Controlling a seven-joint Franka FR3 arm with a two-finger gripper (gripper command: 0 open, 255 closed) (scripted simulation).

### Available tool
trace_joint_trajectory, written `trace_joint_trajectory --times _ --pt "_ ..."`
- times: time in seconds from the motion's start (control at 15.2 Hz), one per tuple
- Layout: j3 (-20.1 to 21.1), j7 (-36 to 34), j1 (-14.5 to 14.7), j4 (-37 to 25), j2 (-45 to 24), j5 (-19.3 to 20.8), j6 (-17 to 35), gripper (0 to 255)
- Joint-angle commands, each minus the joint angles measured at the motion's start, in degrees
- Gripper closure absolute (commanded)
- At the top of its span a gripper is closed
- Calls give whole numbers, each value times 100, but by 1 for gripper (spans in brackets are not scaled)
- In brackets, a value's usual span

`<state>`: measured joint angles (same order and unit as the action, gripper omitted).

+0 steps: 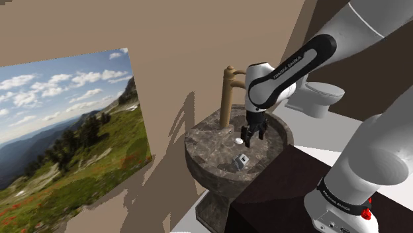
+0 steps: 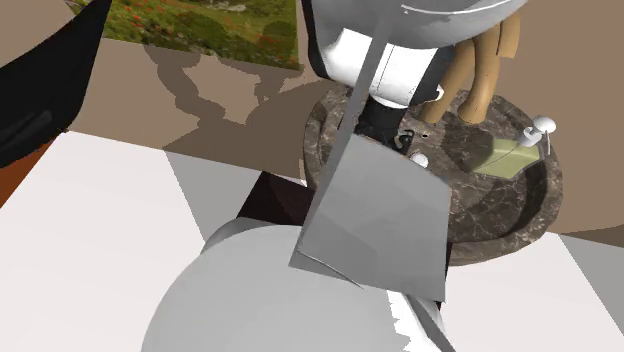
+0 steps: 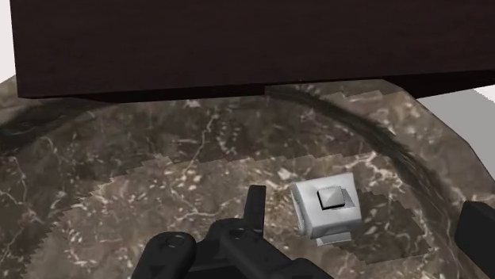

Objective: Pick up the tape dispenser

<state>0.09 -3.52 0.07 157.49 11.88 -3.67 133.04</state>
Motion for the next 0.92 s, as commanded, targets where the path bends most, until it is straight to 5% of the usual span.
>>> trace_joint_trajectory --times 0.0,0.4,0.86 --pt "4 75 57 -31 -499 -148 479 0" --pt "74 553 109 -379 -2103 -734 1705 0" --pt "165 726 60 -516 -2828 -914 2289 0"
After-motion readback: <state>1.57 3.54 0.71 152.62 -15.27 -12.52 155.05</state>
